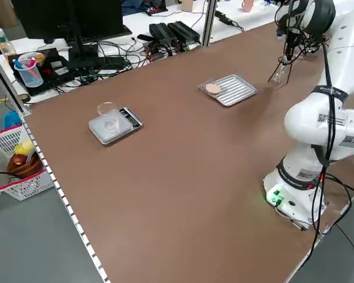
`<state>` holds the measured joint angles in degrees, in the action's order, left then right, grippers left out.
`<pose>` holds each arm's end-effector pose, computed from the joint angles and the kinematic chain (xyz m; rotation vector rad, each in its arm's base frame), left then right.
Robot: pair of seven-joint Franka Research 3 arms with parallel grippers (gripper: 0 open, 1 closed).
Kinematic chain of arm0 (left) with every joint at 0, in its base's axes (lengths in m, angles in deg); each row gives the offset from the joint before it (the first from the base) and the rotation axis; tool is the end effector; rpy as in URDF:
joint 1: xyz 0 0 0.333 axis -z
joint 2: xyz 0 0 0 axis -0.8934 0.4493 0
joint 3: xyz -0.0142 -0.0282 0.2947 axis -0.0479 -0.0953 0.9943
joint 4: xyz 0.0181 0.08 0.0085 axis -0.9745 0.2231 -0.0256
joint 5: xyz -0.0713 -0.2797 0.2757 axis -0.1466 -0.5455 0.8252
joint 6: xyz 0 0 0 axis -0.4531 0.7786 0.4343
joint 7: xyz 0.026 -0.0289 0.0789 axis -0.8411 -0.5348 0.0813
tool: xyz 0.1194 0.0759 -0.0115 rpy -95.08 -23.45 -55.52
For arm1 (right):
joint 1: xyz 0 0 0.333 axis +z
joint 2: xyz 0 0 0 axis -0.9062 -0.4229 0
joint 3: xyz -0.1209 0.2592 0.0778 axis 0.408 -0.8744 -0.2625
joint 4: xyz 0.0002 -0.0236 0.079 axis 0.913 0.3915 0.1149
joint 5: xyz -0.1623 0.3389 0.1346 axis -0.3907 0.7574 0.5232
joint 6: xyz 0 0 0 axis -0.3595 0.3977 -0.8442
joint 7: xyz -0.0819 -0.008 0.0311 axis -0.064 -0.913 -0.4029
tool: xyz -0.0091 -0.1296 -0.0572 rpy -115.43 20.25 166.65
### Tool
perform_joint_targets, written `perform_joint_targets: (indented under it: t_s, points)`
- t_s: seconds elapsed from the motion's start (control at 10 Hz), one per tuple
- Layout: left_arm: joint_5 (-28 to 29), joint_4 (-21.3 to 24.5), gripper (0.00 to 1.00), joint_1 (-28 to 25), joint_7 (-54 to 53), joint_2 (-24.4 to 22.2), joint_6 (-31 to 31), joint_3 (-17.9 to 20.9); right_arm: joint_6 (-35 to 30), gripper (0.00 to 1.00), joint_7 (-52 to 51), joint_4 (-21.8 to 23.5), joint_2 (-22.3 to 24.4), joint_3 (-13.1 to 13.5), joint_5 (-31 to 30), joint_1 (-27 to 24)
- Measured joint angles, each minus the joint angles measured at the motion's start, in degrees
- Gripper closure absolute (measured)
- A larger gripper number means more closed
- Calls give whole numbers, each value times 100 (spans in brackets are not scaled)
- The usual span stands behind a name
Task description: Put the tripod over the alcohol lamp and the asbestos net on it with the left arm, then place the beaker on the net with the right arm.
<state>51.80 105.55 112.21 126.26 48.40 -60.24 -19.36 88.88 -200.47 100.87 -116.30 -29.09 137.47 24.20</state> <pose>0.4363 -0.5905 0.2401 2.9487 0.8803 -0.0951 0.5206 -0.0676 0.0655 -1.6217 -1.4234 -1.1815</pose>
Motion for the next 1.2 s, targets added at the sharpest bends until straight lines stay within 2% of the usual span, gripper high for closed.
perform_joint_targets:
  t_s: [0.4, 0.6, 0.9, 1.2]
  points:
    - [0, -2, 70, -1, 0, 1, 0, 6, 0, 0, 0, 0, 0, -3, 0, 1]
    - [6, -4, 58, -1, -1, 2, 3, 7, -1, 0, 0, 0, 0, -6, 1, 2]
    - [30, -132, 19, -22, -21, -81, 205, 11, -1, 0, 0, -3, -1, -6, 2, 2]
    - [55, -199, 19, -326, -335, -654, 582, 27, -1, 0, 0, -6, -3, -9, 8, 4]
